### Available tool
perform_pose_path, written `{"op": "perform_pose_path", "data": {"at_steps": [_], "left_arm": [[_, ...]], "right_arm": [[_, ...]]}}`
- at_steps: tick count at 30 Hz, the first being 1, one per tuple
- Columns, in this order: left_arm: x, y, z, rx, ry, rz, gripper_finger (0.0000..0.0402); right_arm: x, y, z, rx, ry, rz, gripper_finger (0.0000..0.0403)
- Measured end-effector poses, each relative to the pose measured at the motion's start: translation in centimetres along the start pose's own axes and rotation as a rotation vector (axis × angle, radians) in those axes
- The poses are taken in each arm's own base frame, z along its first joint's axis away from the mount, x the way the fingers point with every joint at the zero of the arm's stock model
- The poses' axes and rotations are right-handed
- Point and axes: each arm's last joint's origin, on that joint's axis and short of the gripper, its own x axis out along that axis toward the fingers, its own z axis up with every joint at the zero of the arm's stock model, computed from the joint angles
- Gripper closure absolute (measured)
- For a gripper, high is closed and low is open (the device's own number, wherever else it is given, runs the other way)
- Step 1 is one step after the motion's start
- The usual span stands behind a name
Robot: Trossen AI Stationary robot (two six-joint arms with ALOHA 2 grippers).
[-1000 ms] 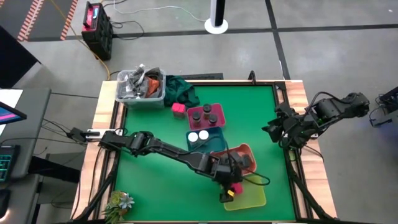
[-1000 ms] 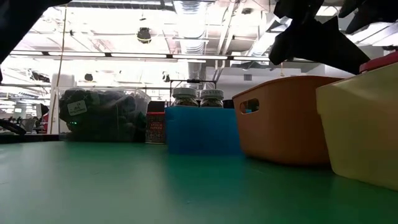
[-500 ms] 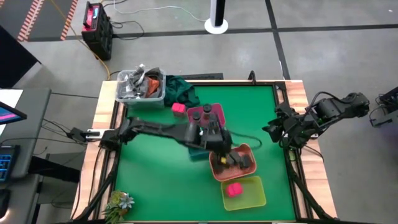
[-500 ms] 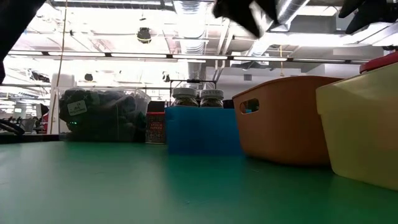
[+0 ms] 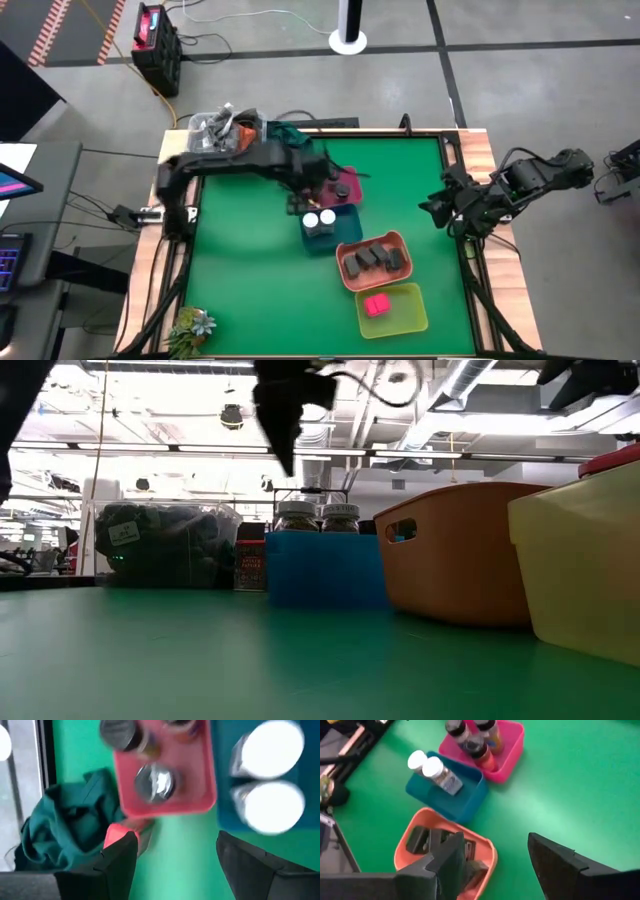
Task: Sort spices by type
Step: Put the red seasoning can into the yellow bin
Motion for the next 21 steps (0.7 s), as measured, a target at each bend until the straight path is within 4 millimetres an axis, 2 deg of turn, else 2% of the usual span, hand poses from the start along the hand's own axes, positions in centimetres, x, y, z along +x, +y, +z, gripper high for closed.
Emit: {"op": "perform_pose_path", "data": {"at_steps": [4, 9, 14, 21], "left_arm": [[0.8, 2.4, -3.6, -0.006, -0.004, 0.006, 0.0146], [3.1, 4.0, -6.6, -0.051, -0.031, -0.040, 0.0146], [5.9, 4.4, -7.4, 0.005, -0.051, -0.037, 0.0146], [7.5, 5.4, -7.3, 0.146, -0.084, -0.002, 0.0146]], "right_arm": [[0.0, 0.2, 0.2, 0.016, -0.041, 0.007, 0.0159], [0.0, 0.3, 0.2, 0.019, -0.044, 0.011, 0.0159], [0.4, 0.6, 0.2, 0.038, -0.038, -0.003, 0.0159], [1.3, 1.4, 0.0, 0.060, -0.021, -0.038, 0.0159]]}}
